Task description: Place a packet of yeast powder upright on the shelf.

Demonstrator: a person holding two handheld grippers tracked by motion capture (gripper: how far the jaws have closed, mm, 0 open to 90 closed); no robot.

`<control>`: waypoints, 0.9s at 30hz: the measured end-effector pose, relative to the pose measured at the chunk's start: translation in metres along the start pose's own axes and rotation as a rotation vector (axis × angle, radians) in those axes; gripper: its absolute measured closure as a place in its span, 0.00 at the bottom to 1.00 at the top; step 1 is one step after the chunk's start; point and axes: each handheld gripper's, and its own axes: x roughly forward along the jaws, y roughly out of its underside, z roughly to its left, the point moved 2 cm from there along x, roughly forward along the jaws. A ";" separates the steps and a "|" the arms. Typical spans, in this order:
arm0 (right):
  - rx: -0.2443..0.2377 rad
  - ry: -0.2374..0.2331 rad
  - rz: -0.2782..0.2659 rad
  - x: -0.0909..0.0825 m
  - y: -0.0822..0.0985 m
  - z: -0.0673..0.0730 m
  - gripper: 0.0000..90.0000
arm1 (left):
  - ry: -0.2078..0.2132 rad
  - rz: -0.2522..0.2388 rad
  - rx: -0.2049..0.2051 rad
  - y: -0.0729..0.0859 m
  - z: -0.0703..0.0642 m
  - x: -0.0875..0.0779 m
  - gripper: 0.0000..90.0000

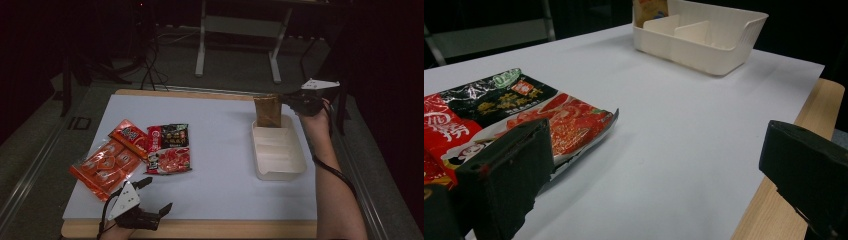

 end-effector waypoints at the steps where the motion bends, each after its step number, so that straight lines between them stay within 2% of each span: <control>1: 0.006 0.008 0.004 -0.001 0.001 -0.001 1.00 | 0.000 0.001 0.002 0.000 0.000 0.000 0.02; 2: 0.007 0.027 0.009 -0.004 0.001 -0.002 0.98 | 0.000 0.001 0.004 0.000 0.000 0.000 0.02; 3: 0.007 0.027 0.009 -0.004 0.001 -0.002 0.98 | 0.000 0.001 0.004 0.000 0.000 0.000 0.02; 5: 0.015 0.031 0.014 -0.009 -0.001 -0.002 0.87 | 0.003 0.001 0.006 -0.001 -0.001 0.001 0.02; 6: 0.006 0.032 0.015 -0.010 -0.002 -0.001 0.86 | 0.004 0.001 0.007 -0.001 -0.001 0.001 0.02; 8: 0.029 0.043 0.017 -0.014 -0.005 0.001 0.81 | 0.005 0.001 0.007 -0.001 -0.001 0.001 0.02; 13: 0.076 0.028 -0.006 -0.024 -0.017 0.007 0.65 | 0.007 -0.004 0.006 -0.001 -0.001 0.001 0.02; 17: 0.053 0.028 -0.030 -0.031 -0.025 0.017 0.58 | 0.008 0.000 0.011 -0.001 -0.002 0.001 0.02; 19: 0.041 0.031 -0.041 -0.034 -0.028 0.023 0.50 | 0.010 0.001 0.013 -0.001 -0.002 0.002 0.02; 23: 0.046 0.029 -0.088 -0.040 -0.034 0.033 0.35 | 0.018 0.005 0.018 -0.001 -0.003 0.003 0.02; 27: 0.046 0.017 -0.088 -0.042 -0.035 0.044 0.17 | 0.017 0.014 0.033 -0.002 -0.004 0.003 0.02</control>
